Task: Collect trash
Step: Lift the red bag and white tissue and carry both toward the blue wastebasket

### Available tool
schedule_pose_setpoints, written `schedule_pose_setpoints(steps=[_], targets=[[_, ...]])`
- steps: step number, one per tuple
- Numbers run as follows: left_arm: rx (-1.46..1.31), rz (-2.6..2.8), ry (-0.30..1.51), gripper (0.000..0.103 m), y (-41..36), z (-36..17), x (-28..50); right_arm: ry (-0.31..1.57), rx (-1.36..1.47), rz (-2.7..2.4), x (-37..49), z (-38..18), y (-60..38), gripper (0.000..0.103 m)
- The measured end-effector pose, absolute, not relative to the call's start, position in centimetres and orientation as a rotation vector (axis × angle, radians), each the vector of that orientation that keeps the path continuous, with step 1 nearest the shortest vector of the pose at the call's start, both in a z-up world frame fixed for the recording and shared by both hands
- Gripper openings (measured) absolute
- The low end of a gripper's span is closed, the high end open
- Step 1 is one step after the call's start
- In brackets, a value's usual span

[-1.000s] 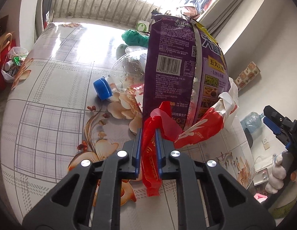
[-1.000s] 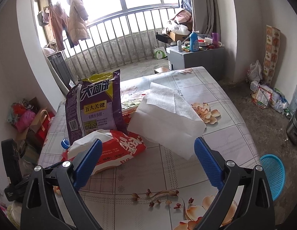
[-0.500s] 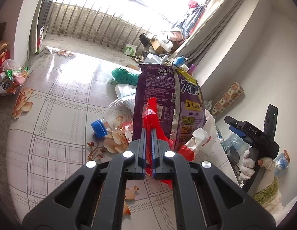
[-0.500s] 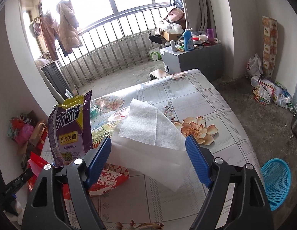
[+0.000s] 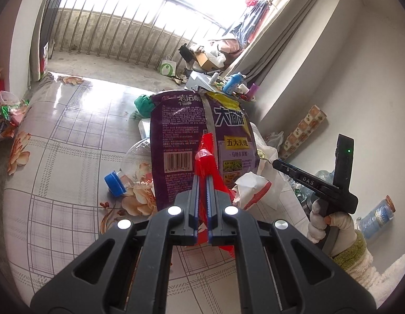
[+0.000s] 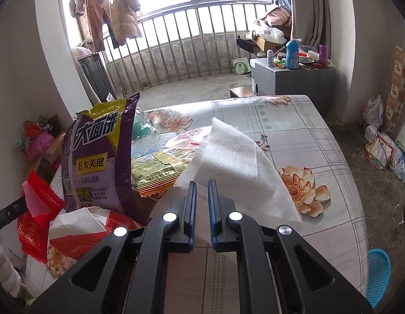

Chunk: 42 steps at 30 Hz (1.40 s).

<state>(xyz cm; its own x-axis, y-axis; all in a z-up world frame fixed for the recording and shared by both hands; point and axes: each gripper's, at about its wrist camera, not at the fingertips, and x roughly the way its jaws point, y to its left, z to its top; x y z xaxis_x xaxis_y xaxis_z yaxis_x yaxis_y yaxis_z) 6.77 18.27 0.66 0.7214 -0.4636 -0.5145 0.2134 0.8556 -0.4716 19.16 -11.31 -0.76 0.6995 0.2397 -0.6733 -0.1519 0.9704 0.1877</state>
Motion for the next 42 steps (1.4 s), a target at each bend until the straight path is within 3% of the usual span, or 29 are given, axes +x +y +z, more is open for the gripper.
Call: schedule_pose_setpoints(steps=[15,22,24,26,28,42], targets=[[-0.365,-0.438,0.628,0.003,15.3,2.8,5.9,0.561,0.311,0.193,12.8,4.3,-17.0,0.003],[-0.354,-0.473,0.630,0.003,13.7,2.9,5.5,0.591,0.324,0.179,11.0,3.7,-17.9,0.004],[-0.353,-0.479,0.635,0.003,13.4,2.8,5.6,0.613,0.313,0.157,10.9,3.2,-18.1,0.008],[-0.357,-0.484,0.641,0.003,13.1,2.8,5.8,0.633,0.308,0.139,11.2,2.6,-18.2,0.031],[-0.358,-0.491,0.643,0.003,12.8,2.9,6.2,0.642,0.296,0.110,11.5,1.9,-18.4,0.037],[-0.275,-0.543,0.668,0.003,7.1,4.9,11.3,0.750,0.173,0.084,16.8,-2.8,-20.2,0.040]])
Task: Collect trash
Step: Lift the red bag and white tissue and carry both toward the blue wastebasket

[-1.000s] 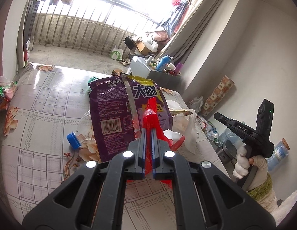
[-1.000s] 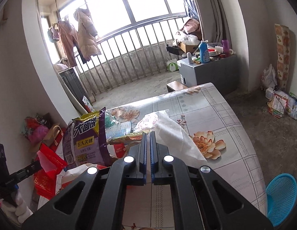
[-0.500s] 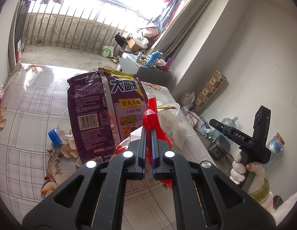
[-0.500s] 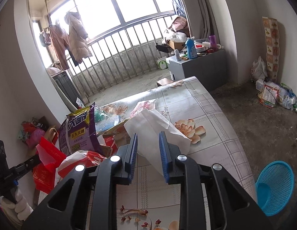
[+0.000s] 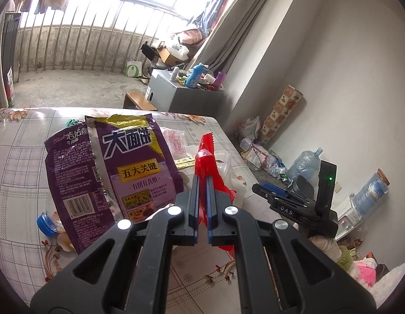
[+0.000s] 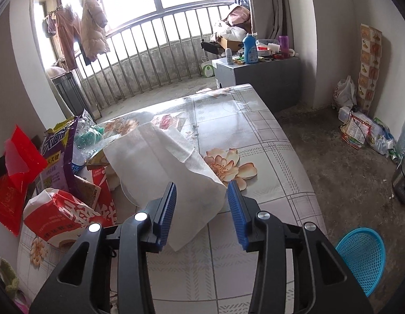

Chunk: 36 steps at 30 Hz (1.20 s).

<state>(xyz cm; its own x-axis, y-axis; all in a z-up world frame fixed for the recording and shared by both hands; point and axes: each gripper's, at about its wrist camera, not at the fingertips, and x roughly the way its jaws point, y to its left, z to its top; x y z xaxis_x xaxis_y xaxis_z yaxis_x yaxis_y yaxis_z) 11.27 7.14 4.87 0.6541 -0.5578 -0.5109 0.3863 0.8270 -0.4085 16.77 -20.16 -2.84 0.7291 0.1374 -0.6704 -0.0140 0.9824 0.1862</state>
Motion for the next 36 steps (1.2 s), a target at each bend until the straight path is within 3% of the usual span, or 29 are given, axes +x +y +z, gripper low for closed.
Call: schedule_pose_setpoints(steps=[7,9,11,13,23,28,31,34,36], targets=[[-0.247,-0.546,0.714,0.003,4.5,4.4,12.5,0.800,0.031,0.130,19.8,-4.9,-20.0,0.038],[-0.240,-0.543,0.723,0.003,4.0,4.2,12.6,0.799,0.057,0.125,20.4,-5.3,-20.7,0.032],[-0.238,-0.543,0.730,0.003,3.5,4.2,12.9,0.808,0.111,0.129,21.0,-5.7,-21.5,0.015],[-0.233,-0.543,0.733,0.003,3.0,4.3,13.0,0.818,0.162,0.123,21.4,-6.2,-22.1,0.005],[-0.183,-0.589,0.705,0.003,-0.2,5.9,11.9,0.588,0.400,0.055,15.9,-1.9,-27.0,0.001],[-0.165,-0.628,0.699,0.003,-2.0,6.2,10.9,0.592,0.439,0.075,13.9,-1.5,-28.6,0.002],[-0.162,-0.636,0.706,0.003,-2.7,6.0,10.6,0.667,0.371,0.090,14.4,-2.5,-27.4,0.008],[-0.162,-0.629,0.718,0.003,-2.9,5.7,10.8,0.727,0.322,0.129,15.8,-3.7,-25.9,0.044],[-0.159,-0.617,0.723,0.003,-2.9,5.5,10.9,0.752,0.281,0.146,17.1,-4.5,-24.8,0.044]])
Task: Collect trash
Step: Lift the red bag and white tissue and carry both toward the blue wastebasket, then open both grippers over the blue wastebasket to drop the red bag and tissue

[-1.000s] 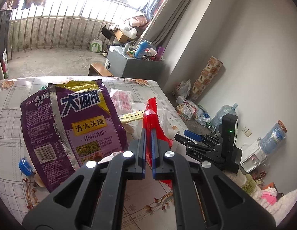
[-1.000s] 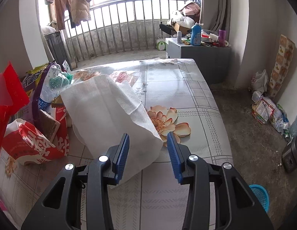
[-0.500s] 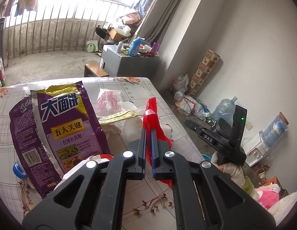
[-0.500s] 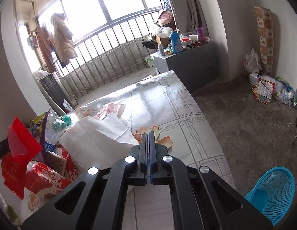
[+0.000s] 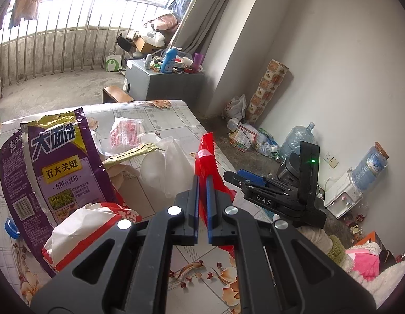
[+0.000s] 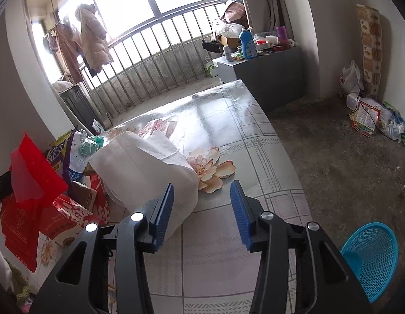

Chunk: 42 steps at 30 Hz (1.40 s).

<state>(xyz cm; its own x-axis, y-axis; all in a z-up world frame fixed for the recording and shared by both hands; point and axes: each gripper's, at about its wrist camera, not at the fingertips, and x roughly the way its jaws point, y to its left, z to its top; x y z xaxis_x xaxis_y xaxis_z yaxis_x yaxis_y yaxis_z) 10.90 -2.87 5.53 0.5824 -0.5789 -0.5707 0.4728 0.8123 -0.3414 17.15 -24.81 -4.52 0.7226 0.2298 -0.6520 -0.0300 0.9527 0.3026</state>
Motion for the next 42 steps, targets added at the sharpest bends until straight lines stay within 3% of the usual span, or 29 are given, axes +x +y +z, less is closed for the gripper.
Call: schedule_pose_setpoints(steps=[6,8,10,22,30,35,42], targets=[[-0.162,-0.577,0.741,0.003,-2.0,4.9,11.6,0.854,0.257,0.192,22.4,-7.3,-23.5,0.043],[-0.169,-0.568,0.748,0.003,-1.7,4.8,11.8,0.872,0.320,0.218,23.7,-7.9,-23.9,0.014],[-0.170,-0.560,0.748,0.003,-1.4,4.7,11.7,0.859,0.365,0.199,24.2,-8.0,-24.3,0.003],[-0.158,-0.601,0.735,0.003,-2.7,6.3,11.0,0.561,0.581,0.140,15.4,-1.5,-29.6,0.001],[-0.115,-0.783,0.790,0.003,-11.7,7.3,11.4,0.392,0.583,-0.131,5.2,2.4,-38.8,0.001],[-0.045,-0.940,0.881,0.003,-21.7,5.3,10.9,0.360,0.693,-0.326,-1.1,0.4,-45.9,0.001],[0.132,-1.063,1.075,0.003,-36.1,-1.3,9.9,0.432,0.798,-0.529,-5.3,-6.9,-51.5,0.001]])
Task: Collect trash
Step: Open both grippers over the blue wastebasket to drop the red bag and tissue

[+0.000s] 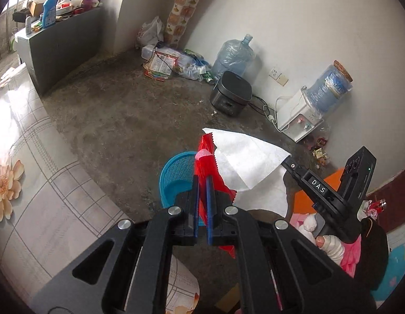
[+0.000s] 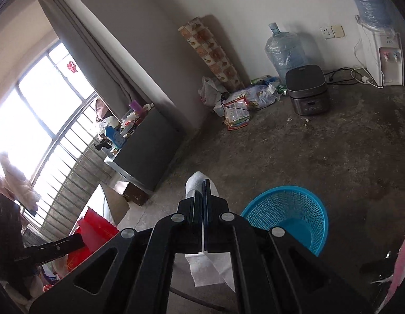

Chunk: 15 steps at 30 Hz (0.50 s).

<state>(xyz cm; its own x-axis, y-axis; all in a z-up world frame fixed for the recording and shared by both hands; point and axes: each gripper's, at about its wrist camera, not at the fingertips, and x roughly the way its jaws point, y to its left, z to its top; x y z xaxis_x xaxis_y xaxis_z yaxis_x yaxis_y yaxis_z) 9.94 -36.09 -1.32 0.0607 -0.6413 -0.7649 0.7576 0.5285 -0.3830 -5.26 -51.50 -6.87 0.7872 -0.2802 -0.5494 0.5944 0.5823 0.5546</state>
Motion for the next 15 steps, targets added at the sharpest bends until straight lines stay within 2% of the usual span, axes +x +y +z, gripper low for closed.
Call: schedule_pose_setpoints(steps=[10,11,14,15], targets=[[0.417,-1.084,1.243,0.004,-49.9,-12.7,9.9,0.594,0.987,-0.639,-3.7,-18.9,-57.8,0.001],[0.449,-1.075,1.255,0.007,-50.9,-13.7,10.0,0.608,1.005,-0.651,-3.4,-19.9,-58.4,0.001],[0.499,-1.045,1.294,0.038,-53.5,-16.3,10.7,0.697,1.044,-0.673,-2.0,-23.4,-60.4,0.004],[0.507,-1.035,1.294,0.040,-54.1,-16.9,10.8,0.742,1.052,-0.692,-1.4,-24.7,-61.0,0.006]])
